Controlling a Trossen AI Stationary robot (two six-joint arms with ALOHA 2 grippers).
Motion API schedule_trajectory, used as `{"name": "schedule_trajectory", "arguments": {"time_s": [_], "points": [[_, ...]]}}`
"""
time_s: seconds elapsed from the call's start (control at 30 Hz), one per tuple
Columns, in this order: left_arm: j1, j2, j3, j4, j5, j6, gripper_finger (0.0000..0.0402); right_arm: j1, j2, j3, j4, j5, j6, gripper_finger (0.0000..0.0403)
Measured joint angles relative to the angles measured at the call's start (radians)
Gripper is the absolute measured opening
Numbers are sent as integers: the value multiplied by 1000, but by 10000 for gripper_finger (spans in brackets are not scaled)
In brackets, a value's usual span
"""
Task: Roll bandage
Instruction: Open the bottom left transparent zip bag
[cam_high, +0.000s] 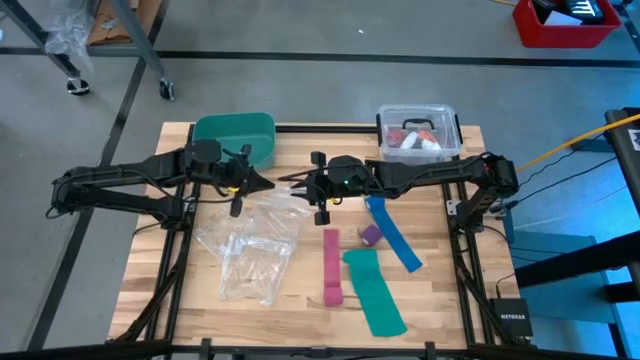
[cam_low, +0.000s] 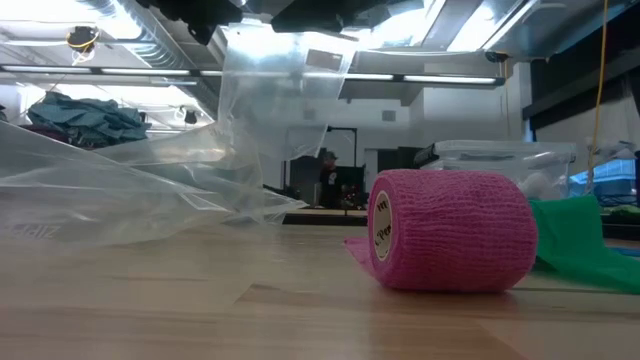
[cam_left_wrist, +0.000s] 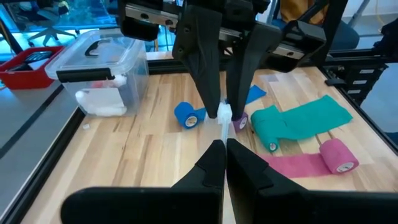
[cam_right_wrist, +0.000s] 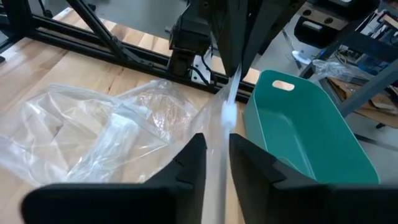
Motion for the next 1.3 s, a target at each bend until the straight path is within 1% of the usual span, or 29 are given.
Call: {"name": "schedule_trajectory", "arguments": {"time_s": [0.17, 0.3, 0.43, 0.57, 1.1, 1.3], "points": [[0, 0, 0, -1, 1, 0, 0, 0, 0, 0, 21, 0, 0, 110], [0, 0, 0, 5, 1, 0, 0, 0, 0, 0, 27, 0, 0, 121], [-2, 2, 0, 7, 1, 0, 0, 0, 0, 1, 43, 1, 0, 122], [-6, 2, 0, 0, 1, 0, 0, 0, 0, 1, 43, 26, -2, 122], [-6, 2, 0, 44, 2, 0, 0, 0, 11, 2, 97, 26, -3, 122], [-20, 2, 0, 43, 2, -10, 0, 0, 19, 2, 144, 26, -3, 122]]}}
